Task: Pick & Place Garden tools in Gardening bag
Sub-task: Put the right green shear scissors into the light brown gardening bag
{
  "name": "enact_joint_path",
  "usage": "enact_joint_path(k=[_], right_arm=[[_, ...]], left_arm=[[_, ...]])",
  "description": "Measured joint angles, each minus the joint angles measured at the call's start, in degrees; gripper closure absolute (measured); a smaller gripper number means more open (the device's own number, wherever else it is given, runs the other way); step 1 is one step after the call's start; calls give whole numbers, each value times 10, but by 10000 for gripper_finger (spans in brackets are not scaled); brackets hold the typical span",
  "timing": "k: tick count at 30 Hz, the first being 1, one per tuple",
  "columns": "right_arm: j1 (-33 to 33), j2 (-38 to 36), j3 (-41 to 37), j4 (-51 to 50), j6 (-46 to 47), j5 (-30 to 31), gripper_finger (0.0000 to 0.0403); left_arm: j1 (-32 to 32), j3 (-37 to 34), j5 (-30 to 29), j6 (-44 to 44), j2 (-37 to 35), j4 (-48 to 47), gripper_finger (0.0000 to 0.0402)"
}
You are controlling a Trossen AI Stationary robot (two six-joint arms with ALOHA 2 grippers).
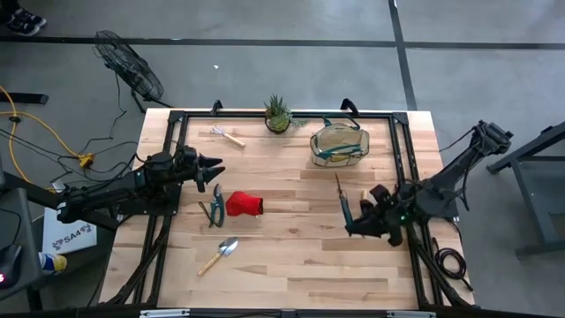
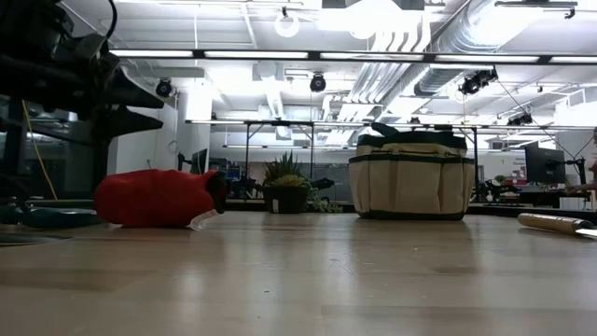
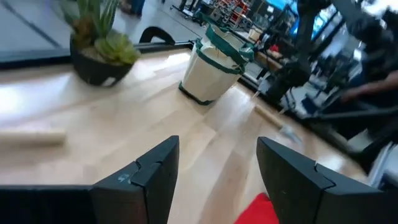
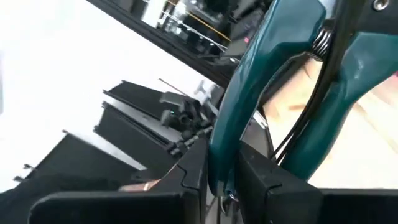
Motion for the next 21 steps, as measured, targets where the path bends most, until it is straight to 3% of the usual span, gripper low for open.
enact_joint_path(k=[16,21], right_arm=[[-109,-16,0,11,-54,-108,360],[-147,-16,0,22,-45,-113,360]], left_arm=[[0,0,-15,8,0,3,190],[0,-2,-34,-63,0,47,190]])
